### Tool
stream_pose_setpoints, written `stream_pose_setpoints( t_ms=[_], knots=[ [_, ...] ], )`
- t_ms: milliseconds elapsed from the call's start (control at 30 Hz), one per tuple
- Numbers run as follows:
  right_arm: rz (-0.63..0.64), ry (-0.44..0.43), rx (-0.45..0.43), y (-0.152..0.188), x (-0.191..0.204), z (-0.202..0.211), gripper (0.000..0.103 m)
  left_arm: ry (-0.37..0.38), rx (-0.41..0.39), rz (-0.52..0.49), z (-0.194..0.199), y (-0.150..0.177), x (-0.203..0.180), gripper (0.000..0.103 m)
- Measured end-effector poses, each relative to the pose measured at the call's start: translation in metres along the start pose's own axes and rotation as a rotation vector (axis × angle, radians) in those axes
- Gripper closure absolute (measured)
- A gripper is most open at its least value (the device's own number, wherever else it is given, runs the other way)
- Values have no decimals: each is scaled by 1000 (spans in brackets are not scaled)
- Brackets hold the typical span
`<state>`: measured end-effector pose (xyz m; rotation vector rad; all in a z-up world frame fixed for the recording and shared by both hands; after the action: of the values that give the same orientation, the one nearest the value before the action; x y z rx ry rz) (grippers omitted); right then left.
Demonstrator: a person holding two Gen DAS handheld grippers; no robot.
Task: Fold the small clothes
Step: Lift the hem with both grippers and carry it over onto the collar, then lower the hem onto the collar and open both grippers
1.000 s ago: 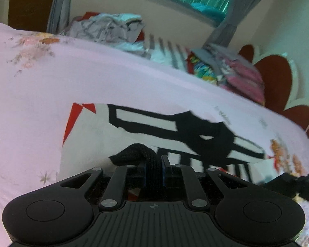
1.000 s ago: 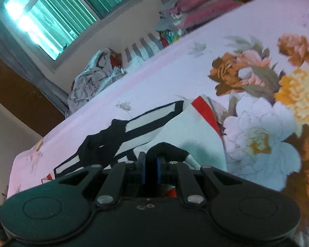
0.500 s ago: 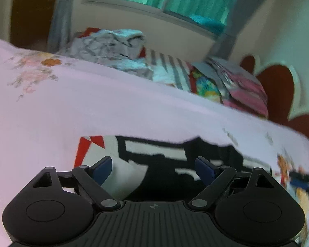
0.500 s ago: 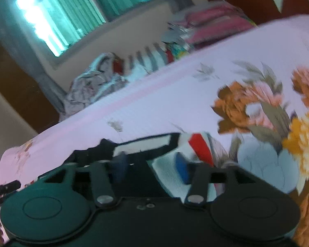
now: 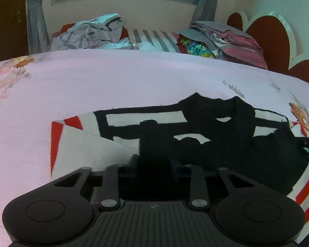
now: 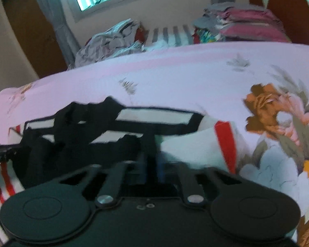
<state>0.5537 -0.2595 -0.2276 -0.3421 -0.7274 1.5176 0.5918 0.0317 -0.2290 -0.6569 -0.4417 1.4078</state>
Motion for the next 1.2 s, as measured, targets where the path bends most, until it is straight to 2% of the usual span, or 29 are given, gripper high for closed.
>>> stream_pose_setpoints(
  t_ms=[100,200,267,300,333,367,500,567,600,633,700,767,967,1200],
  knots=[
    [40,4,-2,1,3,1,97,7,-10,-6,3,-1,1,98],
    [24,-1,-42,-4,2,8,98,11,-40,2,9,-5,4,98],
    [17,1,-88,-11,0,15,96,32,-27,8,7,-5,4,98],
    [-2,10,-83,-13,-4,13,81,28,-23,-4,6,-4,4,98],
    [-19,-1,-65,-13,-5,11,61,26,-17,-16,5,-2,3,98],
    [-29,-10,-58,-14,-6,8,56,36,-4,-17,3,0,2,98],
    [-20,7,-17,-7,-6,-5,63,48,7,-3,1,3,0,97],
    [-2,1,-10,-4,-2,-5,72,52,14,2,0,4,-1,97],
    [-1,-18,12,-1,2,-6,95,54,16,0,0,5,-1,97],
    [10,-6,10,0,4,-6,97,53,12,-5,0,4,-1,97],
    [46,11,-1,1,7,-3,97,36,0,-14,2,4,-1,97],
    [21,4,-36,-4,8,5,97,26,-23,-10,5,1,1,98],
    [1,19,-189,-41,4,39,98,-6,-161,59,27,-29,18,98],
    [-11,76,-233,-62,-5,28,98,-77,-193,92,13,-42,38,98]
  ],
)
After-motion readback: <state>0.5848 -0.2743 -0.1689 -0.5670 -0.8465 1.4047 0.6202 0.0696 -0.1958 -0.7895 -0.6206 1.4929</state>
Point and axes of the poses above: each gripper's, at about its wrist camera, not at the fingertips, and z roughly against the way its jaws point, x to its left, y to its underside, the point moved 10 cm from there along -z, roughly the way its jaws point
